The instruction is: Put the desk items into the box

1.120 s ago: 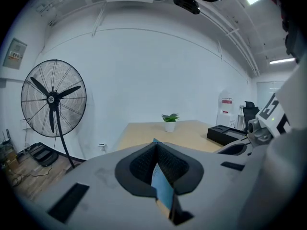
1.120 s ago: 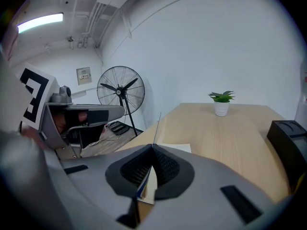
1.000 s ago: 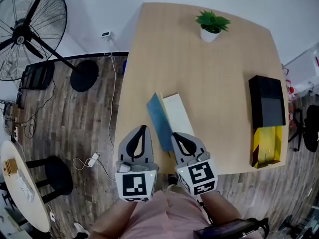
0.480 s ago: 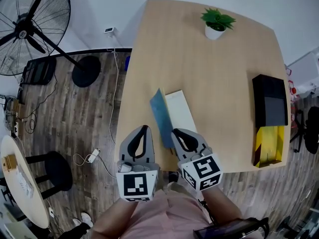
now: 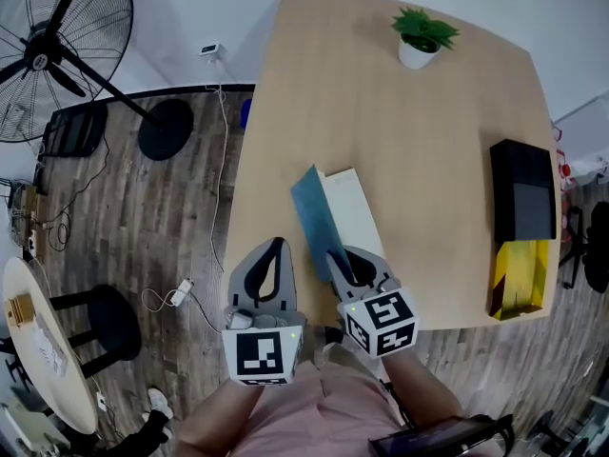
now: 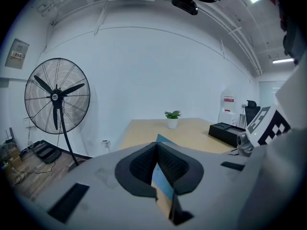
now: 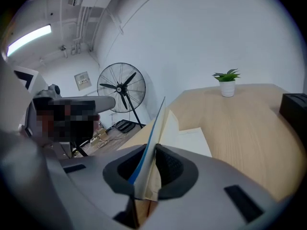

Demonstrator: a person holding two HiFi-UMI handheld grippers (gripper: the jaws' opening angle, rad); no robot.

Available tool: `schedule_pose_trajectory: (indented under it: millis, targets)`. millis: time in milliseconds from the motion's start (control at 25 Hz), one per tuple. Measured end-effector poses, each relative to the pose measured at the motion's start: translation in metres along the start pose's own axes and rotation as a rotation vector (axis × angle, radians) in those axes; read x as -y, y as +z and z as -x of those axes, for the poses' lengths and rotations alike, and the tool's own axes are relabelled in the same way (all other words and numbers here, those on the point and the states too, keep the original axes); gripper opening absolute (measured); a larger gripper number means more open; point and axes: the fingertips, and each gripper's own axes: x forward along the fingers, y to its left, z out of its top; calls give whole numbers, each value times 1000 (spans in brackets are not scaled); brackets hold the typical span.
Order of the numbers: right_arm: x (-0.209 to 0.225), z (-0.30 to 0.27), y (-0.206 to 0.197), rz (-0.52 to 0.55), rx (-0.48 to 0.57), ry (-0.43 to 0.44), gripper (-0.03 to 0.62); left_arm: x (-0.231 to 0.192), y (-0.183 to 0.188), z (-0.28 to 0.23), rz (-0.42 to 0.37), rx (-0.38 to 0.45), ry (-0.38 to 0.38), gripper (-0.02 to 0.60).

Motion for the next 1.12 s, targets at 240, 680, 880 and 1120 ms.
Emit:
schedule_pose_trajectory:
  millis: [240,680,880,1120]
  targets:
    - [6,2,4,2,-10,-54,11,-6,-2,-4,9,-4,-3,11]
    - [8,38,65,-30,113,-119,11,-1,38,-16,-31,71,-69,11]
    - [12,61,97,-26,190,-177,9,7,72,-19,-69,130,-117,11]
    - [30,88,127,-38,272,-258,9,24,109,-22,-100,211,-180,11]
